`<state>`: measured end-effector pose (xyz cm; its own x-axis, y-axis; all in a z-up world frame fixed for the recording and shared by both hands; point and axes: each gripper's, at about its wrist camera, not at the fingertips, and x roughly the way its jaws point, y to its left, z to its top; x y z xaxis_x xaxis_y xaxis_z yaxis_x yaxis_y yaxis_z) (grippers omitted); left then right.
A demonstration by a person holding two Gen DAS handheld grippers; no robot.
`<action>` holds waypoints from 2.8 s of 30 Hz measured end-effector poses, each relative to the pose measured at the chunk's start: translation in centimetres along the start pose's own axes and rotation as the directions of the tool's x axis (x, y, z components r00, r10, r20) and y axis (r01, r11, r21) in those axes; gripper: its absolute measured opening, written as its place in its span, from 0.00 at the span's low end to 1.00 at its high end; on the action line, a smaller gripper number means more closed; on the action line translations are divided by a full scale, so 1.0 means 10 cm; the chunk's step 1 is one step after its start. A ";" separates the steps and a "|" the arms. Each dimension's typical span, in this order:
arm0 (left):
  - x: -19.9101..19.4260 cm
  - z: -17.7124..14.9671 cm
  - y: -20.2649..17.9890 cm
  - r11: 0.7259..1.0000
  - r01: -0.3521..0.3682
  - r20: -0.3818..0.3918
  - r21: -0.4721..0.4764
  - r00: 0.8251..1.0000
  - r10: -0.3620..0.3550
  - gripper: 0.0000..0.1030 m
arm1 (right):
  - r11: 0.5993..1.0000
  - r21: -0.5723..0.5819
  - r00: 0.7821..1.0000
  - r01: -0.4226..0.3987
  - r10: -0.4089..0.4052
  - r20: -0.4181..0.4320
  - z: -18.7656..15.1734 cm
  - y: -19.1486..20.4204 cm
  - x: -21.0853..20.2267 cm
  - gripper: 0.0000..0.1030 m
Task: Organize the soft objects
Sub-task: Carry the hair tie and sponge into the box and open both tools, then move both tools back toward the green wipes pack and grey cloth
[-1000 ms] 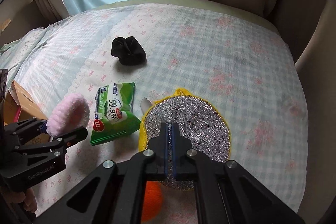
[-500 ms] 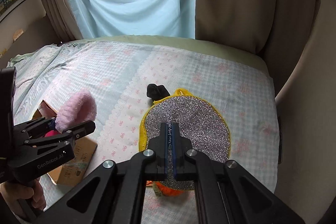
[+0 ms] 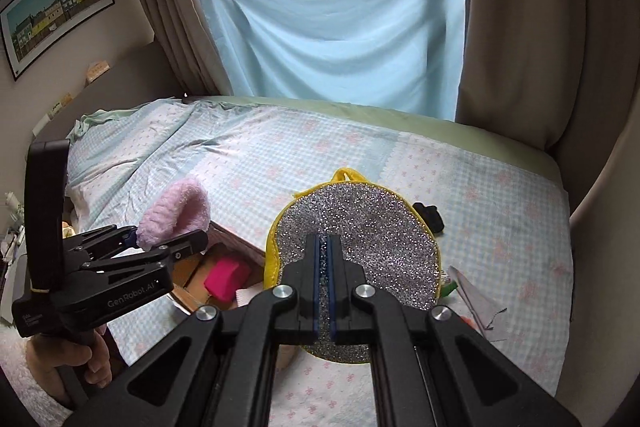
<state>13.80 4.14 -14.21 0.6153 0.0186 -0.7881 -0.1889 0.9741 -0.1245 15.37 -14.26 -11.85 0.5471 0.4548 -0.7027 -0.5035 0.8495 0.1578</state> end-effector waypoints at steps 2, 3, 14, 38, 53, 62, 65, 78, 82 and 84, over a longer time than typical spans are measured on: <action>-0.01 0.00 0.28 1.000 -0.013 -0.019 0.005 1.000 0.013 0.40 | 1.000 0.010 1.000 -0.010 0.010 -0.011 0.00 0.24 0.08 0.03; -0.01 -0.01 0.42 1.000 -0.018 -0.029 0.008 0.999 0.019 0.40 | 1.000 0.021 1.000 -0.015 0.016 -0.018 -0.01 0.35 0.14 0.03; 0.64 -0.09 1.51 0.991 0.029 -0.223 0.132 0.975 0.001 0.40 | 0.972 0.229 0.989 0.052 -0.019 -0.145 -0.22 1.11 1.11 0.03; 1.99 -0.45 1.69 0.944 0.146 -0.490 0.294 0.872 0.018 1.00 | 0.890 0.430 0.923 0.153 0.028 -0.384 -0.74 0.90 2.54 0.15; 1.87 -0.62 1.72 0.946 0.153 -0.470 0.284 0.883 -0.001 1.00 | 0.892 0.425 0.924 0.158 0.018 -0.382 -0.95 0.85 2.45 1.00; 1.57 -0.58 1.74 0.948 0.142 -0.422 0.285 0.907 -0.009 1.00 | 0.907 0.393 0.933 0.152 0.000 -0.360 -0.86 1.03 2.20 1.00; 1.43 -0.56 1.75 0.950 0.136 -0.400 0.281 0.917 -0.013 1.00 | 0.912 0.376 0.937 0.162 -0.022 -0.349 -0.80 1.10 2.05 1.00; 0.20 -0.28 1.76 0.966 0.097 -0.185 0.238 0.981 -0.053 1.00 | 0.913 0.266 0.942 0.310 -0.258 -0.214 -0.39 1.46 0.74 1.00; -0.34 -0.10 1.71 0.970 0.085 -0.080 0.229 0.994 -0.069 1.00 | 0.889 0.267 0.929 0.371 -0.353 -0.112 -0.24 1.54 0.13 1.00; -0.60 -0.01 1.68 0.971 0.079 -0.029 0.225 0.997 -0.075 1.00 | 0.872 0.267 0.910 0.411 -0.412 -0.056 -0.20 1.57 -0.18 1.00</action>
<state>6.82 20.31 -11.64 0.6054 -0.0609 -0.7936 0.0379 0.9981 -0.0476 5.14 -2.29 -9.45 0.6677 0.0493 -0.7428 -0.0358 0.9988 0.0340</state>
